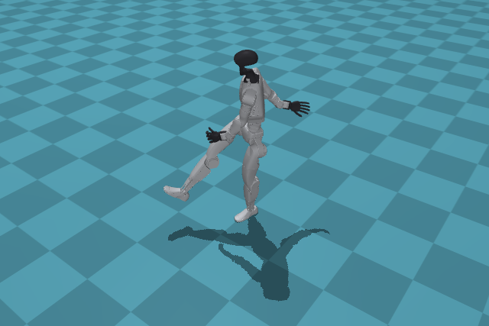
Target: Kungfu
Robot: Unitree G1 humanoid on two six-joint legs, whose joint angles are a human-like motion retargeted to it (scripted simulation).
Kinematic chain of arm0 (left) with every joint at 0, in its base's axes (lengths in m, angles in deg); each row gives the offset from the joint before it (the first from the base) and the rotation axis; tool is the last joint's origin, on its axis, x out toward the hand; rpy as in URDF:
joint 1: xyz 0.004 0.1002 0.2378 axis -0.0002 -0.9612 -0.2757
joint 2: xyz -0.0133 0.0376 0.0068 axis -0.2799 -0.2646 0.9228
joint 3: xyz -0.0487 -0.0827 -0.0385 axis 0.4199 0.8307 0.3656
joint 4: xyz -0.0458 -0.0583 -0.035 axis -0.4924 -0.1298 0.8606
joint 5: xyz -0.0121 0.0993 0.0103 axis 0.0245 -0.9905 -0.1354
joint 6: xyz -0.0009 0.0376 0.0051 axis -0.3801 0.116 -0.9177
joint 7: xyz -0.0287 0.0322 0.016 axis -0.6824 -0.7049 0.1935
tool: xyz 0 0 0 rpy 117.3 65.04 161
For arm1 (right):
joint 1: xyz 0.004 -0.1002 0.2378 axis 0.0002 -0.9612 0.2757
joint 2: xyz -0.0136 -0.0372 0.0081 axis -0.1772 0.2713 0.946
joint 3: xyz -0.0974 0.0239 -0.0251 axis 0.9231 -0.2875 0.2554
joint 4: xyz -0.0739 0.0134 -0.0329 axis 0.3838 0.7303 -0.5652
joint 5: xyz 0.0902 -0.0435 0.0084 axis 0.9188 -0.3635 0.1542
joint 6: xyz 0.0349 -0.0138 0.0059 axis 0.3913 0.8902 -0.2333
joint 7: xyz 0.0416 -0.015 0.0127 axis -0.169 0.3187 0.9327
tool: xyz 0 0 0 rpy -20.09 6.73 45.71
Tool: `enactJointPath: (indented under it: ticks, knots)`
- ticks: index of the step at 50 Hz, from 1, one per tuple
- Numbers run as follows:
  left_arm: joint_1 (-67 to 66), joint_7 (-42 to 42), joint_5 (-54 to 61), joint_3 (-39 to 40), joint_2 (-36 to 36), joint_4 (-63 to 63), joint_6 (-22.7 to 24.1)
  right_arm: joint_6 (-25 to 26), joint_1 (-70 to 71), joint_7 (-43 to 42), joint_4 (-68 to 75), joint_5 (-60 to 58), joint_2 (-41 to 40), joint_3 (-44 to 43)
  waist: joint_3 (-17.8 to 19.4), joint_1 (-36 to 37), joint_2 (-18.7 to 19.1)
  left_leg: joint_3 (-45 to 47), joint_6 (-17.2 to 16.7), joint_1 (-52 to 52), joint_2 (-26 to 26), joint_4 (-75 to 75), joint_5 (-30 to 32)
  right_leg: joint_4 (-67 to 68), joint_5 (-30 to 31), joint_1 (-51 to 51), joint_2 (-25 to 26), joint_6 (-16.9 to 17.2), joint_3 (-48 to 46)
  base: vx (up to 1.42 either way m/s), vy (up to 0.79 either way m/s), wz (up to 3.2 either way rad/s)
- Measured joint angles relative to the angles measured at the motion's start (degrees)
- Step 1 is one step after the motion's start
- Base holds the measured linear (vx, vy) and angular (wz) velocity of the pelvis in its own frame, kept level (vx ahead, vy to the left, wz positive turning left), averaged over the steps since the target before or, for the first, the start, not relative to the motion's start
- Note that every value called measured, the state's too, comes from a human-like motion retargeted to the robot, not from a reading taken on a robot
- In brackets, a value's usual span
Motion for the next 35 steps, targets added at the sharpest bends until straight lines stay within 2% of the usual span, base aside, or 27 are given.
enactJointPath:
  ticks: [2,3,5,6,11,14,18,21,25,30,35]
  knots:
    - [-0.8,2.7,-11.6,-4.2,-2.2,-3.5,0.1,-4.6,-8.5,-1.9,0.0,-0.3,-1.7,-3.0,-1.2,-0.9,0.1,-2.0,-0.6,-1.1,0.2,0.8,-0.4,2.5,5.9,-2.2,-0.2,-1.3,3.9,0.17,-0.39,0.72]
    - [-0.8,2.0,-16.7,-5.4,-3.2,-4.8,-1.9,-7.4,-12.0,-2.9,0.0,-0.7,-2.4,-5.3,-1.7,-1.4,-0.2,-2.9,-0.9,-1.4,0.1,1.2,-0.6,2.9,8.7,-2.2,-0.4,-0.6,5.2,0.15,-0.35,0.71]
    - [-0.6,-0.3,-22.3,-5.8,-4.6,-6.4,-5.0,-11.9,-16.9,-3.6,0.0,-1.0,-3.6,-9.3,-2.4,-2.4,-0.6,-4.1,-1.7,-1.4,0.2,1.7,-1.2,3.3,11.3,-1.4,-0.5,0.8,7.2,0.10,-0.26,0.50]
    - [-0.7,-0.1,-22.2,-6.0,-4.7,-6.8,-3.8,-12.8,-17.9,-3.3,0.0,0.0,-3.5,-10.2,-2.6,-2.8,-0.8,-4.2,-2.1,-1.4,0.2,1.8,-1.5,3.4,11.0,-0.7,-0.3,1.4,7.6,0.09,-0.20,0.21]
    - [-2.6,4.8,-9.8,-3.7,-3.3,-6.7,2.1,-16.4,-16.5,-1.7,-0.3,7.5,-2.2,-11.6,-5.4,-3.8,-1.9,-3.2,-2.5,-0.7,-0.9,2.0,-3.7,4.4,10.0,2.6,-0.6,5.3,5.8,0.19,-0.24,-0.28]
    - [-3.8,6.3,-3.9,-2.8,-1.8,-7.3,2.3,-20.5,-13.5,-1.5,-4.4,10.0,-2.7,-10.8,-7.1,-3.8,-2.0,-4.0,-2.2,-0.2,-2.0,1.7,-5.1,5.4,9.9,4.5,-0.7,7.5,6.8,0.20,-0.22,-0.33]
    - [-4.2,6.7,-1.5,-3.1,-2.0,-10.4,2.4,-27.7,-10.1,-2.2,-14.3,10.2,-3.7,-8.4,-9.7,-3.5,-1.5,-3.4,-3.0,0.1,-2.7,1.9,-6.9,9.5,10.8,6.5,-1.2,11.3,8.2,0.26,-0.22,-0.26]
    - [-4.8,7.3,0.1,-3.6,-1.9,-12.7,2.4,-31.1,-8.8,-3.1,-24.3,9.3,-4.5,-6.5,-11.9,-2.8,-0.9,-2.6,-3.8,0.7,-2.9,2.1,-8.1,13.6,11.3,8.0,-1.9,15.5,7.7,0.35,-0.24,-0.18]
    - [-5.2,12.0,5.4,-4.0,-0.9,-16.7,1.9,-39.2,-9.2,-6.9,-41.5,9.8,-3.9,-3.1,-14.5,-1.2,0.5,-1.9,-5.2,1.2,-2.4,2.7,-10.0,18.9,11.3,8.4,-3.2,18.4,5.4,0.40,-0.25,-0.12]
    - [-3.7,17.7,13.6,-3.2,-2.4,-26.6,1.4,-47.3,-10.4,-14.1,-64.8,17.7,-1.5,-0.2,-16.6,-0.9,2.3,-2.5,-8.0,2.6,-1.0,3.6,-12.1,19.6,10.8,6.2,-4.6,17.2,7.5,0.50,-0.37,0.27]
    - [4.8,18.5,22.6,0.5,-7.3,-37.6,0.0,-49.9,-10.3,-13.7,-89.1,37.7,3.1,2.9,-16.5,-0.9,4.3,-5.0,-12.1,4.5,1.1,5.7,-12.8,17.8,12.7,3.6,-6.8,14.9,12.1,0.53,-0.44,0.68]
